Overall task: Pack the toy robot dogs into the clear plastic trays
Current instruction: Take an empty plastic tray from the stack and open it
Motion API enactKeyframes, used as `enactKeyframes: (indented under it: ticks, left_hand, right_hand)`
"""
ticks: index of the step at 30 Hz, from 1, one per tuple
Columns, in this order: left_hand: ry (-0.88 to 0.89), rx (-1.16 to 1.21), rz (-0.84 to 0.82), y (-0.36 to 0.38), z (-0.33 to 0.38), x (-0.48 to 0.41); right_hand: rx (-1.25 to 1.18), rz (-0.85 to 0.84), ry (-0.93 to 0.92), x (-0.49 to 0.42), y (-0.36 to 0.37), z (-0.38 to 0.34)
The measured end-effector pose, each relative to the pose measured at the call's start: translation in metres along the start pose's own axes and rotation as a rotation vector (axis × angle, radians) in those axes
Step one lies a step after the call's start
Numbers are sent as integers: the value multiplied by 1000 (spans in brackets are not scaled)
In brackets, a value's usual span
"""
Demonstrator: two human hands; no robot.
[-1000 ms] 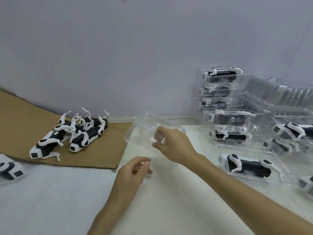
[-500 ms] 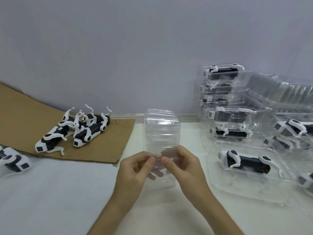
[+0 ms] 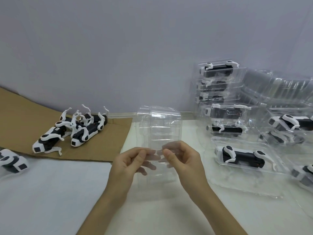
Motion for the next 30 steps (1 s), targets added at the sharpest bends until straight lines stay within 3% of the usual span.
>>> enactKeyframes:
  ticks: [4,12,17,22,25,30]
  left_hand:
    - [-19,63,171,-15,-5,-2]
    - [-214,573,417,-58,-34,-7]
    - [-423,792,538,-61,-70,-8]
    - [-358,812,566,-64,-72,-14]
    - [-384,823,573,-66,-79,-15]
    - [-416,796,563,-65,-83,-15]
  right_hand:
    - [-24,59,14,-4,-10,0]
    - [57,147,8,-5,-23,1]
    - [424,136,-122,-20,-14,-12]
    - [952,64,-98,-70,-7,-2]
    - [1144,71,-146,-96,-6,7]
    - [1496,-115,-27,-119,-7,37]
Point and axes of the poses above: each hand's wrist, its own x-axis away from the middle knuckle, its own y-axis out of the palm, z = x × y, the point moved 6 cm from there along -x, towards the middle knuckle, and after that the axes turned 5 degrees about -x, right-handed, at the moved point
